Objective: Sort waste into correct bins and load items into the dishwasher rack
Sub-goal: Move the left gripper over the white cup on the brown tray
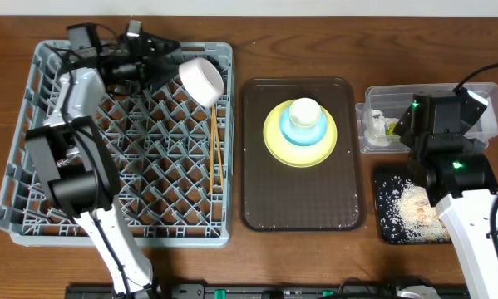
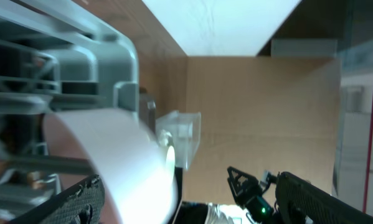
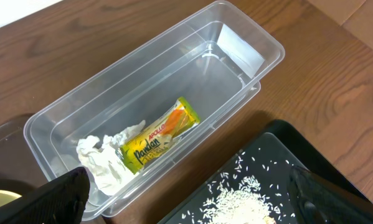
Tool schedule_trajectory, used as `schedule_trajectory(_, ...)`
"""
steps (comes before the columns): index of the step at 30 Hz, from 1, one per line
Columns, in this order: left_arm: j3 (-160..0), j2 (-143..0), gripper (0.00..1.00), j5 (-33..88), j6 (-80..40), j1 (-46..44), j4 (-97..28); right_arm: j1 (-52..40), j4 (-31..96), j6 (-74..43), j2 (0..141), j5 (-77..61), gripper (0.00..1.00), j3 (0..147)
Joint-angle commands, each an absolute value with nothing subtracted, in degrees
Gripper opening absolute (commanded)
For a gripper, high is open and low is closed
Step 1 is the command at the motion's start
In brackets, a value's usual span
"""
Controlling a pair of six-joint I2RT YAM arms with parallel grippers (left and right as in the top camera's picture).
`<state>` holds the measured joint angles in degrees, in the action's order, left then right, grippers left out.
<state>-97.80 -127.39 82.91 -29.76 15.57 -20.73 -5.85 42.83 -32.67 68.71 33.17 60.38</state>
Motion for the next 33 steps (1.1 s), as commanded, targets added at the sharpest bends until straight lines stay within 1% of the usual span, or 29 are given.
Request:
schedule_trajectory(1,-97.73,-123.28,0.91,81.47,-29.87,16.93,-21.41,-5.65,42.94,-33.39,68.27,34.0,0.99,60.97)
schedule_trajectory(6,-97.73,-120.18,0.92,80.88,-29.69,15.88,-23.22,-5.65,42.94,-33.39,68.27,34.0,0.99,60.97)
schedule_trajectory(9,-97.73,-116.57,0.93,74.81,-28.03,14.76,-28.23,-5.65,42.94,-33.39,68.27,34.0,0.99,60.97)
schedule_trajectory(12,-97.73,-110.34,0.94,59.77,-21.82,12.05,-37.6,-5.65,42.94,-33.39,68.27,34.0,0.99,60.97)
schedule_trajectory(15,-97.73,-103.11,0.94,36.14,-17.8,6.09,-45.71,-5.65,42.94,-33.39,68.27,34.0,0.99,60.97)
schedule_trajectory(17,-97.73,-99.77,0.95,24.53,-16.91,0.84,-47.92,-5.65,42.94,-33.39,68.27,34.0,0.99,60.97)
schedule_trajectory(19,-97.73,-97.49,0.95,17.12,-15.38,-5.58,-48.86,-5.65,42.94,-33.39,68.27,34.0,0.99,60.97)
schedule_trajectory(24,-97.73,-97.84,0.94,9.47,-13.96,-21.1,-47.68,-5.65,42.94,-33.39,68.27,34.0,0.99,60.97)
schedule_trajectory(27,-97.73,-100.49,0.89,6.74,-13.67,-29.3,-44.53,-5.65,42.94,-33.39,68.27,34.0,0.99,60.97)
schedule_trajectory(30,-97.73,-103.57,0.82,4.56,-11.79,-35.14,-40.32,-5.65,42.94,-33.39,68.27,34.0,0.99,60.97)
schedule_trajectory(32,-97.73,-105.6,0.72,2.63,-10.98,-37.95,-37.8,-5.65,42.94,-33.39,68.27,34.0,0.99,60.95)
schedule_trajectory(33,-97.73,-106.74,0.69,1.58,-10.9,-39.27,-36.53,-5.65,42.94,-33.39,68.27,34.0,0.99,60.97)
